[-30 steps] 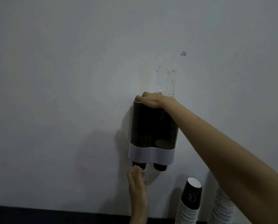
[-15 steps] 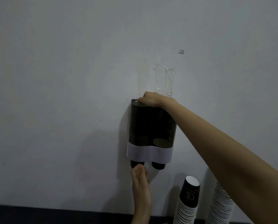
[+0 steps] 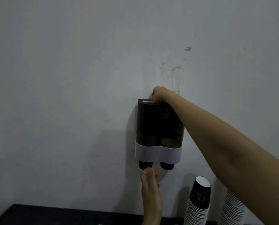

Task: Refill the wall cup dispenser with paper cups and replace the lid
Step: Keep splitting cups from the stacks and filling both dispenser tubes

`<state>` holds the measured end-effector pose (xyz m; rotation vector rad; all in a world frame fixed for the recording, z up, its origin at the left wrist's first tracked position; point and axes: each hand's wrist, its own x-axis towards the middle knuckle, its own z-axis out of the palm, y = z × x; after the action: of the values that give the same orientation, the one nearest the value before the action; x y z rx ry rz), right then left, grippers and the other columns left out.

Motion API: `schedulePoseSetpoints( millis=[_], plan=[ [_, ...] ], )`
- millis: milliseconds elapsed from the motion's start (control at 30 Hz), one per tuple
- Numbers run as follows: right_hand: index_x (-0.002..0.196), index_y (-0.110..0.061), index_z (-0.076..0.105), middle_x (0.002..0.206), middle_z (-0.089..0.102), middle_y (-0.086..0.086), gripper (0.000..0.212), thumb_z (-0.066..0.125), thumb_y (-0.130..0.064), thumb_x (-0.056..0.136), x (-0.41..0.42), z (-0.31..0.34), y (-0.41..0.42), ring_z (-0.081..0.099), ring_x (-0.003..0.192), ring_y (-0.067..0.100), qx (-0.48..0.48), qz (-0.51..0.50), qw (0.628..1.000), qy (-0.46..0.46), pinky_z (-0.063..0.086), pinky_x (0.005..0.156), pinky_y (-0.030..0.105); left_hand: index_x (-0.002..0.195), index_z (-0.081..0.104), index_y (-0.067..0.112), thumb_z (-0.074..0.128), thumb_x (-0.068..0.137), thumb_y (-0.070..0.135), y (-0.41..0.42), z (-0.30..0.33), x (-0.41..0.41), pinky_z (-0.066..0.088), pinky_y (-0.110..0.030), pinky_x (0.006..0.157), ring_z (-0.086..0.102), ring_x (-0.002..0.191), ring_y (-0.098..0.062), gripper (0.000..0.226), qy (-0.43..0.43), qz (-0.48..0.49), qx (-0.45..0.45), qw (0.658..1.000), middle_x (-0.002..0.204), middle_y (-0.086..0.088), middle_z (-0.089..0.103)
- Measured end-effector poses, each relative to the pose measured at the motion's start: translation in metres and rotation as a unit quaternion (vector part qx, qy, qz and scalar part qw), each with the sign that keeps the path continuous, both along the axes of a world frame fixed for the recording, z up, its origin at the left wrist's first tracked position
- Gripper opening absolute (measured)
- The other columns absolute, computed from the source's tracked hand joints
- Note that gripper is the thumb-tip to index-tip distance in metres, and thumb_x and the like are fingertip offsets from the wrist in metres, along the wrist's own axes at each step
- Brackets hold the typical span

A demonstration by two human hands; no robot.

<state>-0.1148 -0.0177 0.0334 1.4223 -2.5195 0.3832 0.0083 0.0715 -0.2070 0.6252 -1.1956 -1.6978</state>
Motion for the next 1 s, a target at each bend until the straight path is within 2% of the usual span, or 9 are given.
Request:
schedulePoseSetpoints(
  millis=[200,333,467,567,667,767,867,933,1000],
  plan=[
    [0.113,0.0,0.059,0.123,0.059,0.019,0.029,0.046,-0.01,0.09,-0.008,-0.006,-0.005,0.055,0.106,0.032,-0.008,0.048,0.999,-0.014,0.041,0.085,0.032,0.114,0.041,0.023,0.029,0.098,0.026,0.0,-0.002,0.0,0.038,-0.031,0.091,0.05,0.105,-0.018,0.02,-0.011,-0.007,-0.01,1.0,0.101,0.006,0.053],
    [0.108,0.001,0.061,0.115,0.063,0.021,0.026,0.046,-0.009,0.088,-0.012,-0.014,0.001,0.055,0.11,0.034,-0.142,0.083,0.986,-0.024,0.044,0.086,0.033,0.116,0.041,0.022,0.03,0.098,0.025,0.003,0.0,0.0,0.038,-0.03,0.092,0.05,0.108,-0.019,0.021,-0.026,-0.02,-0.026,0.999,0.116,-0.004,0.051],
    [0.105,-0.002,0.059,0.105,0.063,0.015,0.022,0.047,-0.01,0.089,0.004,-0.035,0.037,0.048,0.107,0.028,-0.379,0.15,0.913,0.019,0.034,0.08,0.022,0.111,0.041,0.02,0.034,0.097,0.021,0.001,-0.005,-0.003,0.039,-0.031,0.097,0.049,0.11,-0.02,0.016,-0.063,-0.039,-0.053,0.996,0.115,-0.006,0.05],
    [0.098,-0.001,0.06,0.097,0.063,0.013,0.021,0.049,-0.014,0.086,0.015,-0.078,0.094,0.047,0.095,0.022,-0.499,0.181,0.847,0.031,0.039,0.08,0.024,0.109,0.041,0.019,0.039,0.096,0.02,-0.001,-0.021,-0.014,0.038,-0.028,0.091,0.048,0.102,-0.017,0.013,-0.122,-0.07,-0.086,0.986,0.109,-0.004,0.051],
    [0.094,-0.003,0.06,0.092,0.06,0.006,0.022,0.048,-0.019,0.084,0.0,-0.147,0.147,0.048,0.092,0.017,-0.482,0.146,0.864,0.009,0.042,0.079,0.026,0.12,0.041,0.014,0.041,0.095,0.019,0.007,-0.037,-0.03,0.036,-0.025,0.085,0.048,0.099,-0.016,0.026,-0.182,-0.101,-0.101,0.973,0.105,-0.003,0.051],
    [0.104,-0.007,0.056,0.1,0.056,0.003,0.025,0.058,-0.017,0.081,-0.036,-0.211,0.18,0.052,0.103,0.024,-0.451,0.027,0.882,-0.138,0.043,0.084,0.024,0.13,0.037,0.007,0.042,0.094,0.019,0.013,-0.049,-0.053,0.034,-0.022,0.084,0.046,0.1,-0.015,0.037,-0.241,-0.128,-0.111,0.956,0.112,-0.005,0.049],
    [0.135,-0.003,0.031,0.132,0.045,0.019,0.078,0.075,-0.016,0.072,-0.066,-0.266,0.197,0.041,0.125,0.038,-0.309,-0.137,0.901,-0.273,0.037,0.104,0.042,0.135,0.03,0.003,0.05,0.091,0.02,0.013,-0.069,-0.078,0.036,-0.022,0.085,0.05,0.113,-0.023,0.052,-0.318,-0.171,-0.131,0.923,0.127,-0.011,0.049],
    [0.144,-0.002,0.008,0.148,0.027,0.02,0.111,0.083,-0.019,0.063,-0.073,-0.297,0.2,0.028,0.137,0.037,-0.217,-0.152,0.906,-0.33,0.026,0.114,0.046,0.138,0.024,0.002,0.059,0.085,0.026,0.009,-0.088,-0.094,0.039,-0.028,0.096,0.044,0.127,-0.028,0.068,-0.388,-0.2,-0.164,0.884,0.14,-0.016,0.041],
    [0.145,-0.002,-0.002,0.151,0.024,0.018,0.122,0.085,-0.015,0.06,-0.074,-0.323,0.196,0.027,0.14,0.033,-0.191,-0.124,0.898,-0.377,0.025,0.116,0.042,0.141,0.018,0.001,0.066,0.079,0.031,0.004,-0.109,-0.106,0.037,-0.034,0.106,0.039,0.133,-0.03,0.084,-0.442,-0.22,-0.2,0.846,0.145,-0.017,0.035]
  ],
)
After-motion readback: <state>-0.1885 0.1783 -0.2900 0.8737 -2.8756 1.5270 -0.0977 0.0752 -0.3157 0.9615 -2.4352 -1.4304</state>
